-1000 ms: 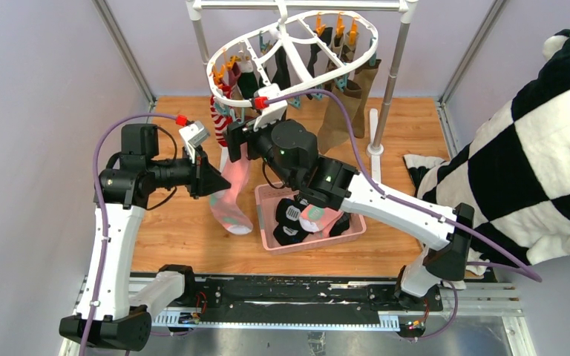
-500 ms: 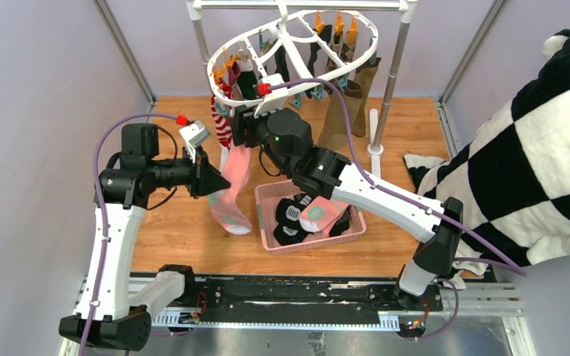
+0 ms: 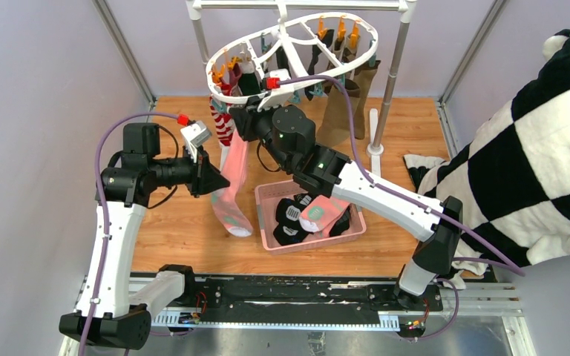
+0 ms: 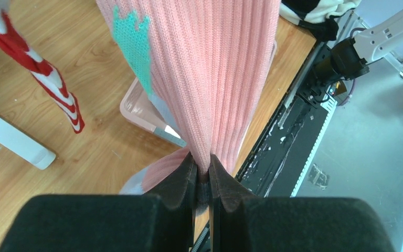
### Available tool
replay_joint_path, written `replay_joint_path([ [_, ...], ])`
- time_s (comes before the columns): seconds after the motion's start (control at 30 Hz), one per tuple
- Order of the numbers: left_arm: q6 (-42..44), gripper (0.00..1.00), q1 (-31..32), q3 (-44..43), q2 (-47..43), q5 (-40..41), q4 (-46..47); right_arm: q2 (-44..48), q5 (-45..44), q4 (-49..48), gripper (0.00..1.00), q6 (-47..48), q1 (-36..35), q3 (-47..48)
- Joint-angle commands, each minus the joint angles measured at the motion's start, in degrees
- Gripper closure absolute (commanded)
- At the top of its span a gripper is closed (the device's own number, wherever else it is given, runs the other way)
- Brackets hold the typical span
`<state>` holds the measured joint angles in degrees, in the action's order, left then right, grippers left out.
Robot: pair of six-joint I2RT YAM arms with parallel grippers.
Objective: Remove the socks clipped to the hanger
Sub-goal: Remove the sock from the hanger, then place the sock in the bin.
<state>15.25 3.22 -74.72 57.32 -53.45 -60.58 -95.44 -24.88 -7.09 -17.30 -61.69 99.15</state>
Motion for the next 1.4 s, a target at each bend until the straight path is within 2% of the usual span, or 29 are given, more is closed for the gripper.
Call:
replay_joint_path([
  [0.0, 1.3, 0.88, 0.6, 1.1, -0.4, 1.1, -0.2, -0.1, 1.3, -3.2, 0.96, -3.5, 1.5, -0.9],
  [0.07, 1.8, 0.89, 0.6, 1.6, -0.7, 1.7, -0.1, 0.3, 2.5, -3.6, 1.0, -4.8, 2.1, -1.6],
  [0.43, 4.1, 0.91, 0.6, 6.2, -3.9, 5.3, -0.2, 3.9, 11.4, -7.7, 0.97, -9.8, 4.9, -8.2],
  [0.67, 7.0, 0.93, 0.6, 10.1, -5.8, 8.6, -0.2, 6.0, 19.7, -11.3, 0.67, -11.0, 6.3, -11.5],
  [0.7, 6.9, 0.93, 0.6, 10.0, -5.9, 8.9, -0.2, 6.2, 21.2, -10.9, 0.59, -11.0, 6.4, -11.6],
  [0.8, 6.8, 0.93, 0.6, 9.2, -6.5, 8.8, -0.2, 7.8, 23.8, -7.9, 0.23, -10.0, 6.5, -13.0],
  [0.87, 6.6, 0.93, 0.6, 8.5, -7.1, 8.4, -0.1, 10.3, 24.0, -7.4, 0.09, -9.1, 6.5, -17.2],
  [1.0, 6.0, 0.93, 0.6, 7.9, -8.5, 6.4, -0.2, 17.7, 26.8, -11.8, 0.02, -7.7, 6.5, -29.7],
  [1.17, 6.1, 0.9, 0.6, 8.7, -9.1, 5.6, -0.2, 23.4, 28.4, -16.2, 0.0, -4.3, 4.4, -41.9],
  [1.27, 6.5, 0.9, 0.6, 9.4, -9.4, 5.3, -0.2, 24.3, 30.1, -19.1, 0.0, -5.0, 3.0, -44.8],
  [1.37, 6.7, 0.89, 0.6, 9.7, -9.7, 4.6, -0.2, 22.1, 31.7, -19.6, 0.0, -6.0, 1.3, -43.6],
])
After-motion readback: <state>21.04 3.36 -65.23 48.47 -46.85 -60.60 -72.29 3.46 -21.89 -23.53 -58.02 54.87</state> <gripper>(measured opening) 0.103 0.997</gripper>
